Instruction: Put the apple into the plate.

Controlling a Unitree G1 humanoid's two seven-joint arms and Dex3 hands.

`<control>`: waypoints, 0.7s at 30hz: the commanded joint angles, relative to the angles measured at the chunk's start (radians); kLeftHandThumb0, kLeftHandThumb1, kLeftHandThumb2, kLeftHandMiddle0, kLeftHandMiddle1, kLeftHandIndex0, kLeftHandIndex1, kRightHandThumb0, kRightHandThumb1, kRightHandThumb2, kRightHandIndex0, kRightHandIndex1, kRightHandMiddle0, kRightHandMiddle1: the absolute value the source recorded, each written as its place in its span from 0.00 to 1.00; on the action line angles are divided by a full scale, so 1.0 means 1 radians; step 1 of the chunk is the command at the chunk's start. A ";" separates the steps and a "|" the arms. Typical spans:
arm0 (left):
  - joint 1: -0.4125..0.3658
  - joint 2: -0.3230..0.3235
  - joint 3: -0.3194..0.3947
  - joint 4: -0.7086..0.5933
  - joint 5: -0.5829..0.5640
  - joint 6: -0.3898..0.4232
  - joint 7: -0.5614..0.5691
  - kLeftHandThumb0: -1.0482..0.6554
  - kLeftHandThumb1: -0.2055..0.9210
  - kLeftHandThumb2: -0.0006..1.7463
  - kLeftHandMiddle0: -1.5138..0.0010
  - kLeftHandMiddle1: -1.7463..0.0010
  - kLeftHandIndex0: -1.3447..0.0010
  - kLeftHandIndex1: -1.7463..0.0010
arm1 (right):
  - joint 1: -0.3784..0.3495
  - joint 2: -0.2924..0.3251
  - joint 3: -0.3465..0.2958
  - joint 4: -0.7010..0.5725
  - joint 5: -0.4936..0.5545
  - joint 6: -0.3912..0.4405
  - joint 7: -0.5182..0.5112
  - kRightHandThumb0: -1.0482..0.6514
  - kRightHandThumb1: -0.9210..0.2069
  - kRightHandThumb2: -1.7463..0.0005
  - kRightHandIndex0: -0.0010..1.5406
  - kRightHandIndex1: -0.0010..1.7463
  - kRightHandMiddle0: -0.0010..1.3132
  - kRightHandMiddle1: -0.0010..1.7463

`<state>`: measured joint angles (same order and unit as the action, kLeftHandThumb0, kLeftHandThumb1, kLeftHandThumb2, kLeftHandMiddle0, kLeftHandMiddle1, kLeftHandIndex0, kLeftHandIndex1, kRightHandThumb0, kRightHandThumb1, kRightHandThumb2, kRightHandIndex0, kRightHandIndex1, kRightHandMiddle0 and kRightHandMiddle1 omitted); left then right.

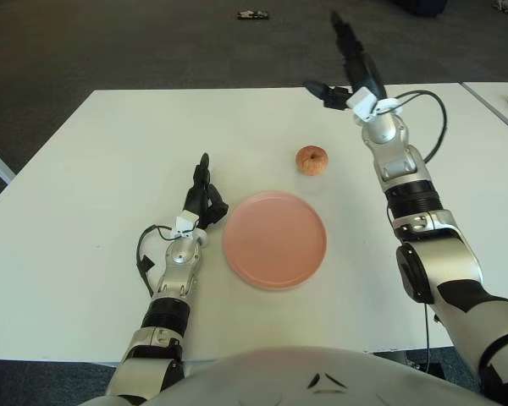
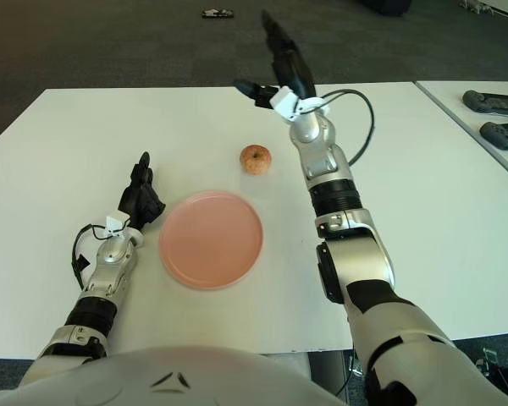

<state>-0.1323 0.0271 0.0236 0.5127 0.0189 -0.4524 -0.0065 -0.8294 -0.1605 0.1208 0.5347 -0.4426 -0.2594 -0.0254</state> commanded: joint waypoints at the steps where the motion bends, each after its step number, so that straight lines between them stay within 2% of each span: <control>1: 0.008 0.014 0.010 0.026 0.010 0.007 0.010 0.02 1.00 0.70 1.00 1.00 1.00 0.94 | 0.020 -0.019 0.023 0.048 0.006 -0.006 0.013 0.02 0.00 0.75 0.00 0.00 0.00 0.00; 2: 0.008 0.014 0.009 0.027 0.011 0.007 0.012 0.02 1.00 0.70 1.00 1.00 1.00 0.94 | 0.021 -0.024 0.031 0.061 0.002 -0.011 0.014 0.01 0.00 0.74 0.00 0.00 0.00 0.00; 4: 0.007 0.014 0.009 0.031 0.012 0.004 0.015 0.02 1.00 0.70 1.00 1.00 1.00 0.94 | -0.015 -0.031 0.060 0.207 -0.021 -0.040 -0.009 0.01 0.00 0.73 0.00 0.00 0.00 0.00; 6: 0.004 0.015 0.010 0.038 0.012 0.001 0.016 0.02 1.00 0.70 1.00 1.00 1.00 0.94 | -0.080 -0.028 0.092 0.424 -0.052 -0.067 -0.061 0.00 0.00 0.70 0.00 0.00 0.00 0.00; 8: 0.000 0.016 0.010 0.046 0.014 -0.003 0.019 0.02 1.00 0.70 1.00 1.00 1.00 0.94 | -0.113 -0.022 0.120 0.555 -0.079 -0.074 -0.107 0.00 0.00 0.67 0.00 0.00 0.00 0.00; 21: -0.008 0.020 0.012 0.069 0.009 -0.007 0.015 0.03 1.00 0.70 0.99 1.00 1.00 0.91 | -0.142 -0.029 0.211 0.701 -0.130 -0.105 -0.198 0.00 0.00 0.57 0.00 0.00 0.00 0.00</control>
<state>-0.1476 0.0469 0.0355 0.5538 0.0211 -0.4828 0.0072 -0.9172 -0.1804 0.3133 1.2133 -0.5558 -0.3384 -0.1957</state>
